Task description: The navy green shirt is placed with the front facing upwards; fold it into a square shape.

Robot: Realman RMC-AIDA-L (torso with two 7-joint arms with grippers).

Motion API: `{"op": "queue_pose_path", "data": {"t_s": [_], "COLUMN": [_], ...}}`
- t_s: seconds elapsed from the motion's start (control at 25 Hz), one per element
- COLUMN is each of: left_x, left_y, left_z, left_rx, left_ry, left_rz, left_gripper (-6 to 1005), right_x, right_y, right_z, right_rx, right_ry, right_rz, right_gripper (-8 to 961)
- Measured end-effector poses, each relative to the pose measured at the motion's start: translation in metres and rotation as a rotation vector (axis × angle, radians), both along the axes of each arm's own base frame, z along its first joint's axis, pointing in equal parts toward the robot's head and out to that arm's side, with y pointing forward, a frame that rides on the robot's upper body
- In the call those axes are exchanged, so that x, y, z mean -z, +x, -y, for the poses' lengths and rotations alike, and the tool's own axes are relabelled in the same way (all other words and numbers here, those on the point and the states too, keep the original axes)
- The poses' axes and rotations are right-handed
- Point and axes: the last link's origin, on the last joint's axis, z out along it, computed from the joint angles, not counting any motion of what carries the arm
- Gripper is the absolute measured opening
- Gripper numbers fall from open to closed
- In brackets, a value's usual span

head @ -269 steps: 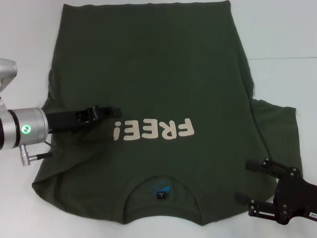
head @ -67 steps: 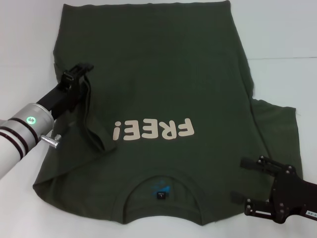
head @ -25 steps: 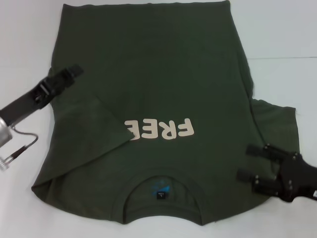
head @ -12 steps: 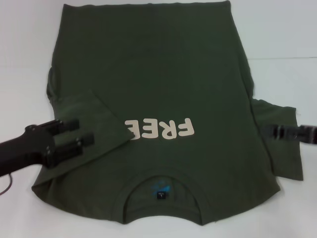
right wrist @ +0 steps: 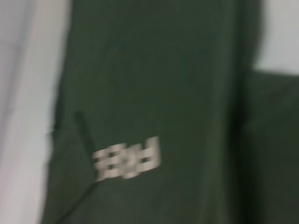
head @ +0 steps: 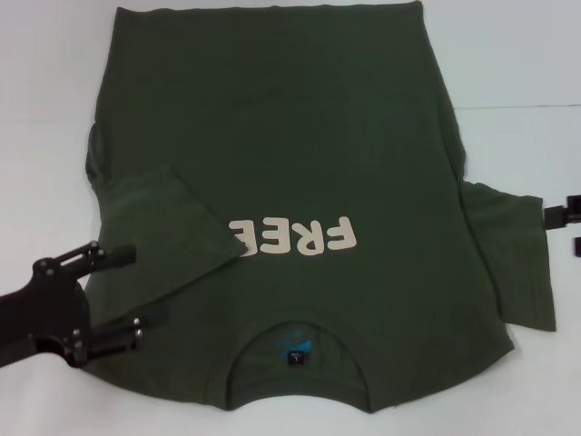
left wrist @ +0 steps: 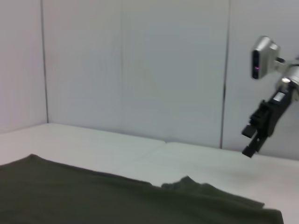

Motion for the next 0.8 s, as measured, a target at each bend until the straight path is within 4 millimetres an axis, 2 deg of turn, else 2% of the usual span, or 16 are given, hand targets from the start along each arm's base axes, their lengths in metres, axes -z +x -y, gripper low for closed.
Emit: {"op": "queue_pose_path", "data": {"t_s": [0.2, 0.4, 0.56, 0.8], "left_x": [0.004, 0.002, 0.002, 0.004], "left_y": [-0.004, -0.005, -0.007, -0.008], "left_z": [-0.001, 0.000, 0.002, 0.005], "left_rx": [-0.008, -0.011, -0.013, -0.019], "left_ry": [-0.032, -0.034, -0.032, -0.037], "left_rz": [-0.051, -0.057, -0.056, -0.049], "left_gripper": [826, 834, 834, 834], "right_x": [-0.018, -0.023, -0.017, 0.005], "right_y": [0.005, 0.011, 0.013, 0.022], "right_z": [-0.011, -0.020, -0.026, -0.030], "right_rx": [0.100, 0.158, 0.164, 0.191], "right_ry": [-0.004, -0.008, 0.004, -0.012], "right_rz": [0.117, 0.260, 0.281, 0.278], "right_gripper": [883, 884, 883, 883]}}
